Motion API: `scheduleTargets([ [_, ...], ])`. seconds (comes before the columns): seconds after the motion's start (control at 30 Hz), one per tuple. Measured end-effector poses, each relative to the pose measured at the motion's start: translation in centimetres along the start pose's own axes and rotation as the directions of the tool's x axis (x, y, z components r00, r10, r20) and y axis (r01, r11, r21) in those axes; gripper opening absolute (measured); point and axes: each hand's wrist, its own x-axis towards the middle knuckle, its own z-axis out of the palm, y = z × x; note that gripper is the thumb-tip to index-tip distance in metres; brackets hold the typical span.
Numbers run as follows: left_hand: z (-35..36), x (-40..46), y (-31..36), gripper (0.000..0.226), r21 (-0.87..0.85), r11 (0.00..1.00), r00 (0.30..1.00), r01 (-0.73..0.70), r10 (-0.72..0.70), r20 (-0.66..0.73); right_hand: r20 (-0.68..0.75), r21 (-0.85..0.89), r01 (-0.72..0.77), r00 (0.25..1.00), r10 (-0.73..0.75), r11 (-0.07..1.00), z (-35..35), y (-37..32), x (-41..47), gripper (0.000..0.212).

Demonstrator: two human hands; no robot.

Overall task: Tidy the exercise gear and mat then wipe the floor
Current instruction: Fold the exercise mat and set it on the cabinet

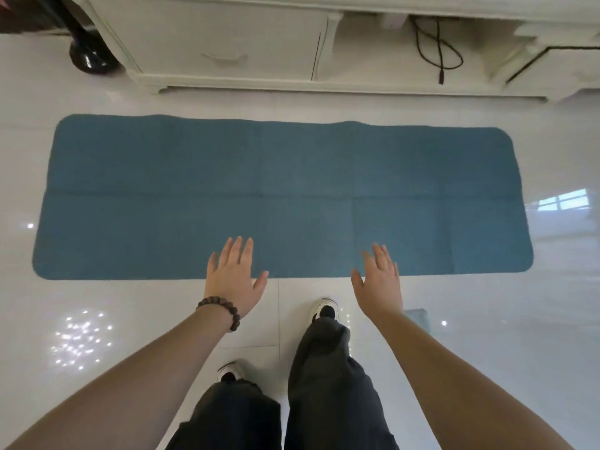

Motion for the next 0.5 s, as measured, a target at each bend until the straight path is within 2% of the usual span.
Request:
scheduleTargets([
  [0.23, 14.1, 11.7, 1.4, 0.079, -0.019, 0.999, 0.996, -0.039, 0.04, 0.073, 0.039, -0.145, 0.092, 0.995, -0.087, 0.985, 12.9, 5.2, 11.3, 0.052],
  [0.5, 25.2, 20.8, 2.0, 0.091, 0.057, 0.984, 0.981, -0.168, 0.161, 0.109, 0.061, -0.218, 0.199, 0.98, -0.19, 0.955, 23.2, 8.5, 21.0, 0.056],
])
